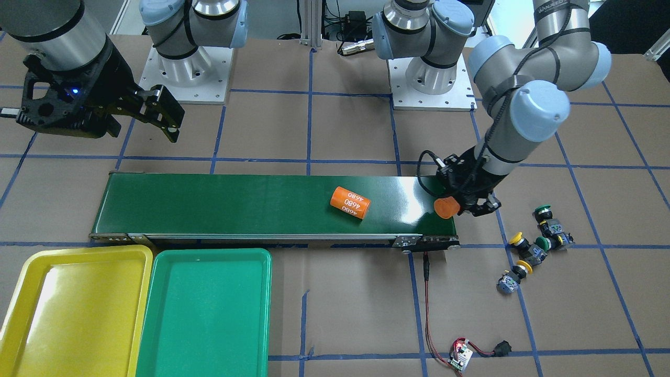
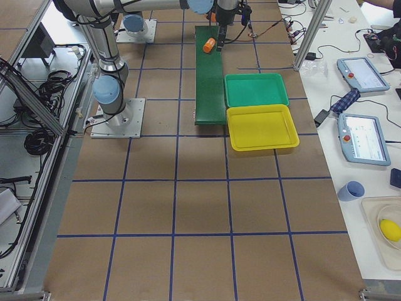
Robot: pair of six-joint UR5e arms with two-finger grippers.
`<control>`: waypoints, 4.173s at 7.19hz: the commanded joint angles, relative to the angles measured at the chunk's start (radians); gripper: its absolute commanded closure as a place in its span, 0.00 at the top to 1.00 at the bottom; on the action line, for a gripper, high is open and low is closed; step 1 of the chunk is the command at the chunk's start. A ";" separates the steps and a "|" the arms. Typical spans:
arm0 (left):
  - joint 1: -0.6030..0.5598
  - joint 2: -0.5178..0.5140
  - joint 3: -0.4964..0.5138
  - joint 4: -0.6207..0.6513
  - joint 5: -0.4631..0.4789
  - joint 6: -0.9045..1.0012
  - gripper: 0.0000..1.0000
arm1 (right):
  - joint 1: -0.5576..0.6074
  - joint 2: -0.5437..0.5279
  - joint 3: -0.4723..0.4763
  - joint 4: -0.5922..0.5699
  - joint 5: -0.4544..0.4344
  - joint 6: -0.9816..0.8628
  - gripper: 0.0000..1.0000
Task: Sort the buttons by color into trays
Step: 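Lower the plain orange cylinder onto the belt and release it, then grasp a yellow-capped push button with the left gripper, then carry the push button onto the belt and open the left gripper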
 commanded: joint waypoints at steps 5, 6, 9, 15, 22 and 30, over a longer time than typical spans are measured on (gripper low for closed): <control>-0.140 -0.010 -0.078 0.080 0.069 0.026 1.00 | 0.000 0.000 0.000 0.002 -0.003 0.000 1.00; -0.132 0.002 -0.063 0.060 0.069 0.024 1.00 | 0.002 -0.001 0.000 0.002 -0.008 0.000 1.00; 0.021 -0.041 0.186 -0.255 0.053 -0.062 1.00 | 0.004 0.000 0.000 0.002 -0.009 0.000 1.00; 0.191 -0.396 0.434 -0.055 0.024 0.002 1.00 | -0.001 0.005 0.000 -0.023 -0.020 -0.002 1.00; 0.198 -0.484 0.413 -0.028 0.049 -0.078 0.00 | -0.047 -0.003 0.002 -0.017 -0.019 -0.003 1.00; -0.081 -0.078 0.100 -0.034 0.012 -0.048 0.00 | -0.049 -0.003 0.002 -0.018 -0.014 -0.003 1.00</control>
